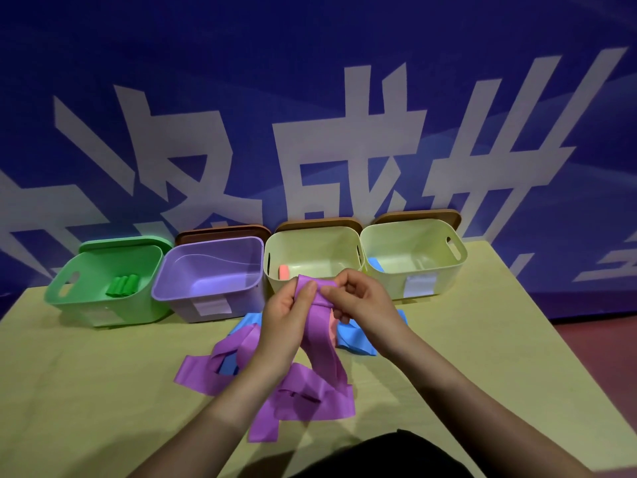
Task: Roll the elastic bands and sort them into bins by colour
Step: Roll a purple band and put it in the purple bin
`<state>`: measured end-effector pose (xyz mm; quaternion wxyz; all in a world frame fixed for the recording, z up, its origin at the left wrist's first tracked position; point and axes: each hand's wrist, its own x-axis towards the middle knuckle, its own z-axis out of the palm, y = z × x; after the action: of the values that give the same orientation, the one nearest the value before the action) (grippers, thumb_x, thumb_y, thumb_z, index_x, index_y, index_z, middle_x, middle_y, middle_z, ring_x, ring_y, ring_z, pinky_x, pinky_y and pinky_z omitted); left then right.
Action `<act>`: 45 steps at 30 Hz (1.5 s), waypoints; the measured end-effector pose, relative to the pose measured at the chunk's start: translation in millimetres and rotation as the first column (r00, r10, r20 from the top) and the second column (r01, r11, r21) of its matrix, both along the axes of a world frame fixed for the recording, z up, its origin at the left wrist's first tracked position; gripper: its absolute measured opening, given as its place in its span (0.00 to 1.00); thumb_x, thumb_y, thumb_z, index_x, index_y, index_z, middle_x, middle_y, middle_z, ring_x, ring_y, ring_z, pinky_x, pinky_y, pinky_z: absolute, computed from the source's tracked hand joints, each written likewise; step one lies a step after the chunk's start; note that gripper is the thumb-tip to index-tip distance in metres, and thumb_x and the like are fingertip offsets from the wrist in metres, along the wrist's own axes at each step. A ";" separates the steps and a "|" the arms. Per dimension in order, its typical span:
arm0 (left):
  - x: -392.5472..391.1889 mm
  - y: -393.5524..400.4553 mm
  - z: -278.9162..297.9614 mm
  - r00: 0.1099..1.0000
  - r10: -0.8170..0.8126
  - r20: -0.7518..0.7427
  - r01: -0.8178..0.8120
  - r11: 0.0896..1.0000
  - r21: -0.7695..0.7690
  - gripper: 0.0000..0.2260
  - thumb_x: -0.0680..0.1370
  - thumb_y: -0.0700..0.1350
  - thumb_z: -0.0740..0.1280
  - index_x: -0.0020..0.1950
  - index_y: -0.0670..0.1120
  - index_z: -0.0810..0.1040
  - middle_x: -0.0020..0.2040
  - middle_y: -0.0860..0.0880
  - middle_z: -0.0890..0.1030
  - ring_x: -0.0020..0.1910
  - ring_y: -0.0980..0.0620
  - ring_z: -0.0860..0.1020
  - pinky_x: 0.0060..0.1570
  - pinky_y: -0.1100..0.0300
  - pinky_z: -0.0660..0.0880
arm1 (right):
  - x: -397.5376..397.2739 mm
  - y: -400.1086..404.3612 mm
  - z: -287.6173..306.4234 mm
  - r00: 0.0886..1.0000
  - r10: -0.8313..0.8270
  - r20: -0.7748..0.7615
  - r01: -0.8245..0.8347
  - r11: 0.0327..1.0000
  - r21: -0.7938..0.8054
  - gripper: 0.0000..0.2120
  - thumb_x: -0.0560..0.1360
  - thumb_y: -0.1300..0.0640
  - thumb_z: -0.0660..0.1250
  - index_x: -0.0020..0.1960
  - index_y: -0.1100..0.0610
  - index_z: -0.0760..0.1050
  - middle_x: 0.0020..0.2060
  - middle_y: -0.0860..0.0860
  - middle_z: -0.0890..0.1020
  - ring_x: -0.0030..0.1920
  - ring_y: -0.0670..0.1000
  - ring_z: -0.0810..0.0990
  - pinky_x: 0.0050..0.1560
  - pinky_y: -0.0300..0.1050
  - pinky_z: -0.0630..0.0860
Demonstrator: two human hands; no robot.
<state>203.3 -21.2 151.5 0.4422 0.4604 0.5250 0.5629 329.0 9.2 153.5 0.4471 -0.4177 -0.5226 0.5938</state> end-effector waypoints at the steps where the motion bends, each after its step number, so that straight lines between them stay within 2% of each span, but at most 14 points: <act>1: 0.2 0.0 0.2 1.000 0.001 -0.013 -0.001 1.000 0.008 0.11 0.81 0.38 0.61 0.46 0.47 0.81 0.36 0.57 0.83 0.37 0.63 0.78 0.39 0.71 0.72 | -0.6 -0.7 -1.6 1.000 -0.014 -0.006 0.014 1.000 -0.013 0.10 0.75 0.66 0.67 0.37 0.61 0.71 0.23 0.52 0.73 0.23 0.46 0.71 0.27 0.36 0.67; 10: -4.6 7.2 -13.5 0.994 0.063 -0.090 -0.064 0.998 -0.010 0.09 0.80 0.40 0.63 0.42 0.47 0.79 0.35 0.54 0.80 0.34 0.61 0.76 0.36 0.69 0.72 | -3.4 1.0 -13.9 0.999 0.047 0.000 -0.047 0.998 -0.050 0.01 0.75 0.64 0.69 0.44 0.61 0.79 0.27 0.54 0.76 0.27 0.48 0.72 0.31 0.38 0.70; 13: -5.2 6.7 -9.4 0.993 0.023 -0.112 -0.030 0.998 -0.064 0.08 0.80 0.42 0.64 0.43 0.49 0.81 0.36 0.52 0.81 0.35 0.58 0.77 0.36 0.67 0.73 | -2.9 0.9 -16.1 1.000 -0.012 -0.001 0.012 1.000 -0.012 0.06 0.73 0.68 0.69 0.40 0.61 0.75 0.25 0.50 0.75 0.25 0.46 0.71 0.30 0.37 0.70; 16: -10.1 10.3 -13.0 0.998 -0.061 0.013 0.062 0.974 -0.216 0.07 0.78 0.47 0.67 0.46 0.45 0.83 0.44 0.44 0.85 0.46 0.49 0.82 0.50 0.57 0.77 | -0.1 0.2 -18.6 0.999 -0.036 -0.010 0.037 0.999 0.022 0.09 0.73 0.70 0.69 0.38 0.61 0.73 0.24 0.48 0.73 0.24 0.44 0.71 0.29 0.35 0.69; 19: -12.5 8.0 -15.2 0.977 -0.121 0.173 0.179 0.910 -0.373 0.21 0.72 0.58 0.71 0.53 0.43 0.83 0.52 0.39 0.83 0.56 0.41 0.80 0.63 0.46 0.73 | 3.4 0.8 -20.8 0.999 -0.051 0.016 0.050 0.998 0.045 0.09 0.73 0.70 0.69 0.38 0.60 0.74 0.24 0.47 0.73 0.25 0.44 0.71 0.29 0.34 0.69; 21: -11.5 7.4 -15.6 0.967 -0.107 0.229 0.192 0.900 -0.391 0.23 0.72 0.59 0.67 0.56 0.42 0.82 0.53 0.38 0.83 0.57 0.40 0.79 0.62 0.47 0.73 | 5.4 3.5 -21.9 0.996 -0.063 0.056 0.058 0.995 0.083 0.10 0.73 0.69 0.69 0.38 0.58 0.74 0.25 0.47 0.74 0.26 0.43 0.72 0.29 0.34 0.69; 23: -10.4 9.2 -15.2 0.960 -0.118 0.255 0.204 0.918 -0.339 0.22 0.73 0.58 0.63 0.55 0.42 0.82 0.55 0.38 0.82 0.59 0.41 0.79 0.63 0.49 0.73 | 9.1 6.6 -23.9 0.973 -0.096 0.211 0.041 0.967 0.251 0.10 0.72 0.65 0.71 0.38 0.53 0.75 0.30 0.48 0.75 0.30 0.44 0.73 0.33 0.35 0.69; 25: -7.3 9.6 -10.6 0.963 -0.137 0.233 0.208 0.926 -0.315 0.18 0.76 0.55 0.60 0.49 0.45 0.84 0.54 0.43 0.83 0.57 0.46 0.80 0.62 0.54 0.72 | 13.8 9.7 -25.2 0.905 -0.157 0.396 -0.045 0.890 0.454 0.05 0.71 0.59 0.70 0.42 0.48 0.78 0.35 0.48 0.77 0.35 0.44 0.74 0.37 0.38 0.71; 28: -7.1 11.7 -11.8 0.964 -0.102 0.247 0.190 0.912 -0.364 0.19 0.80 0.51 0.58 0.38 0.49 0.85 0.48 0.45 0.84 0.51 0.47 0.80 0.55 0.54 0.74 | 19.4 13.0 -24.1 0.833 -0.193 0.518 -0.194 0.776 0.601 0.07 0.72 0.57 0.68 0.48 0.53 0.82 0.37 0.44 0.75 0.37 0.43 0.74 0.39 0.40 0.73; 30: -8.5 10.8 -12.2 0.954 -0.102 0.281 0.217 0.884 -0.414 0.19 0.80 0.49 0.59 0.37 0.49 0.85 0.44 0.45 0.85 0.46 0.47 0.81 0.50 0.54 0.75 | 21.9 14.3 -22.0 0.814 -0.184 0.552 -0.237 0.762 0.603 0.09 0.72 0.57 0.68 0.51 0.54 0.83 0.38 0.42 0.75 0.38 0.41 0.74 0.40 0.38 0.73; 35: -10.0 8.4 -11.5 0.943 -0.144 0.302 0.278 0.839 -0.469 0.18 0.79 0.47 0.59 0.36 0.48 0.86 0.40 0.44 0.84 0.38 0.50 0.81 0.37 0.62 0.77 | 28.7 15.5 -24.8 0.772 -0.168 0.613 -0.351 0.691 0.632 0.11 0.72 0.59 0.69 0.53 0.55 0.84 0.41 0.50 0.80 0.41 0.45 0.77 0.42 0.36 0.72; 39: -11.2 9.5 -13.1 0.937 -0.129 0.325 0.281 0.830 -0.482 0.18 0.81 0.50 0.58 0.42 0.46 0.85 0.45 0.42 0.84 0.44 0.47 0.81 0.45 0.57 0.77 | 31.0 20.5 -17.9 0.739 -0.200 0.644 -0.428 0.599 0.677 0.10 0.72 0.61 0.69 0.52 0.58 0.84 0.41 0.52 0.81 0.40 0.48 0.78 0.39 0.38 0.74; 42: -12.9 12.2 -14.7 0.922 -0.116 0.371 0.290 0.840 -0.459 0.18 0.81 0.49 0.59 0.41 0.45 0.85 0.43 0.42 0.84 0.39 0.49 0.82 0.44 0.56 0.75 | 31.3 24.8 -14.9 0.708 -0.212 0.674 -0.486 0.545 0.683 0.10 0.74 0.61 0.68 0.53 0.59 0.83 0.43 0.54 0.80 0.41 0.54 0.80 0.38 0.45 0.77; 45: -14.1 14.6 -19.3 0.905 -0.084 0.416 0.284 0.848 -0.448 0.17 0.81 0.48 0.59 0.42 0.43 0.84 0.40 0.42 0.84 0.36 0.50 0.81 0.42 0.58 0.77 | 31.7 25.1 -13.5 0.694 -0.153 0.703 -0.525 0.561 0.640 0.12 0.76 0.60 0.64 0.57 0.58 0.81 0.45 0.54 0.80 0.43 0.53 0.79 0.42 0.47 0.77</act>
<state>189.1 -6.6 132.2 0.6921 0.2611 0.5085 0.4408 360.7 34.2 140.0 0.2836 -0.2926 -0.9033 0.1343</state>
